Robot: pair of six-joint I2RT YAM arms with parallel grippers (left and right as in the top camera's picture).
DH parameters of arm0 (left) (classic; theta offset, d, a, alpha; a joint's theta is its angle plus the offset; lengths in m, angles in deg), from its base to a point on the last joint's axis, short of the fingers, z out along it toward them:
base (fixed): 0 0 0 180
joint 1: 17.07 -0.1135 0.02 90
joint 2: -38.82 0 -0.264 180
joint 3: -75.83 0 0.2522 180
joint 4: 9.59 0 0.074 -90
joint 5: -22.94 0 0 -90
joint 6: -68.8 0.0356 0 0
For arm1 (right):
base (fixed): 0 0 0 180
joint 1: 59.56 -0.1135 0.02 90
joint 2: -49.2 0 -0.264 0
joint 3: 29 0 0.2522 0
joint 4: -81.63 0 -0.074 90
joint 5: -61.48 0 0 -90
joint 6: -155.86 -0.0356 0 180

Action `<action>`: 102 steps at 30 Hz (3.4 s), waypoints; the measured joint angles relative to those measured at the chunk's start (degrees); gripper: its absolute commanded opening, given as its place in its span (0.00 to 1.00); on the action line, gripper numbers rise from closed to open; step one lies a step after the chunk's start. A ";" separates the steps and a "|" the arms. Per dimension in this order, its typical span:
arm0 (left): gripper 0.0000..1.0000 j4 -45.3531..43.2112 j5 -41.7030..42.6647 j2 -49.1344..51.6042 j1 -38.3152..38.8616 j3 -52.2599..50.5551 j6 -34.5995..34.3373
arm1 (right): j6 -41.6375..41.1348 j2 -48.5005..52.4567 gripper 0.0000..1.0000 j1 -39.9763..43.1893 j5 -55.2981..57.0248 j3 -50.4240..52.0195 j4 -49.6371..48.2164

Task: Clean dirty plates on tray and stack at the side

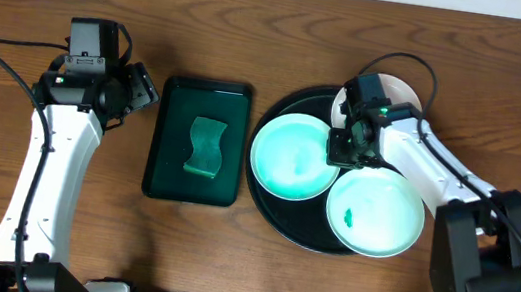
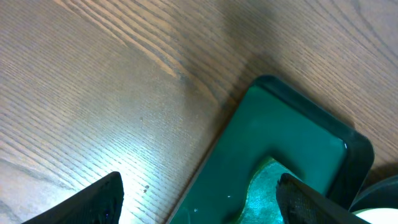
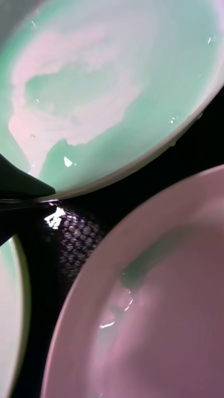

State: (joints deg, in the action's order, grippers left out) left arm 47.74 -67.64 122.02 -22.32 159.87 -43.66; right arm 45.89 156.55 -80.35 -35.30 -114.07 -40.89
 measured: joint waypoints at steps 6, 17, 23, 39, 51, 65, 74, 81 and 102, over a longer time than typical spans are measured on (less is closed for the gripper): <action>0.79 0.00 0.00 0.00 0.00 0.00 0.00 | 0.00 -2.16 0.01 0.98 -1.09 -0.07 0.70; 0.79 0.00 0.00 0.00 0.00 0.00 0.00 | 0.00 -8.52 0.01 1.99 -1.40 -0.11 1.62; 0.79 0.00 0.00 0.00 0.00 0.00 0.00 | -0.04 -12.92 0.01 2.73 -1.40 -0.11 1.46; 0.79 0.00 0.00 0.00 0.00 0.00 0.00 | -6.62 -12.44 0.01 -11.50 3.06 -0.24 -13.53; 0.79 0.02 0.00 0.00 0.00 0.00 0.00 | -0.44 -10.36 0.01 -25.59 23.19 -0.28 -26.32; 0.79 0.04 0.02 0.00 0.00 0.00 0.00 | 24.55 -10.34 0.01 -32.76 42.73 -0.33 -40.63; 0.79 0.07 0.04 0.00 0.00 0.00 0.00 | 39.23 -10.34 0.01 -37.13 50.58 -0.33 -51.12; 0.79 0.04 0.02 0.00 0.00 0.00 0.00 | 46.34 -10.34 0.01 -38.21 52.02 -0.35 -55.30; 0.79 0.04 0.02 0.00 0.00 0.00 0.00 | 57.05 -10.34 0.01 -39.19 53.05 -0.35 -60.54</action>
State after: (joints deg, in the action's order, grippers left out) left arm 47.79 -67.62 122.02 -22.32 159.87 -43.66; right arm 102.94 146.21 -119.54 17.74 -114.42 -101.43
